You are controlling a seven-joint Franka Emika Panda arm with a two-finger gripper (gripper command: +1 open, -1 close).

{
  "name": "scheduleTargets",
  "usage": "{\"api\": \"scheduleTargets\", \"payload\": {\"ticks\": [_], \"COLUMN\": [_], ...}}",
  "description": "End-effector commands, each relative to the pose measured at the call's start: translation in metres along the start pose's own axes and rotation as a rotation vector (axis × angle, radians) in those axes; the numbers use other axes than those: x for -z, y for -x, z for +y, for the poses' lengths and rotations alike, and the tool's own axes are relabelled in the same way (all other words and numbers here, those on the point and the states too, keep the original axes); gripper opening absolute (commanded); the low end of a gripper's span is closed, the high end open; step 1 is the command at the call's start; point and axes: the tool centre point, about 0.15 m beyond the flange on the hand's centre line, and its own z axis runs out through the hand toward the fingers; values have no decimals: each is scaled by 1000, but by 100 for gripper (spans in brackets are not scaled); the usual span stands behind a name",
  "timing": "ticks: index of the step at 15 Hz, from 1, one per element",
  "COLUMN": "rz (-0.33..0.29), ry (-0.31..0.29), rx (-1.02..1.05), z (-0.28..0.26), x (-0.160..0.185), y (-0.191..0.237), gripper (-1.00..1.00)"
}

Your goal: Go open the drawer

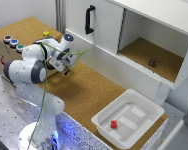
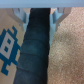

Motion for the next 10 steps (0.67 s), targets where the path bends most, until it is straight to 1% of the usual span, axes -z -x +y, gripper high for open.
{"api": "scheduleTargets", "payload": {"ticks": [1,10], "rz": [2,26], "ry": [-29,-10], "rx": [-46,-112], "z": [31,70], "x": [-8,7], "y": [18,34], "gripper": [-100,-100]}}
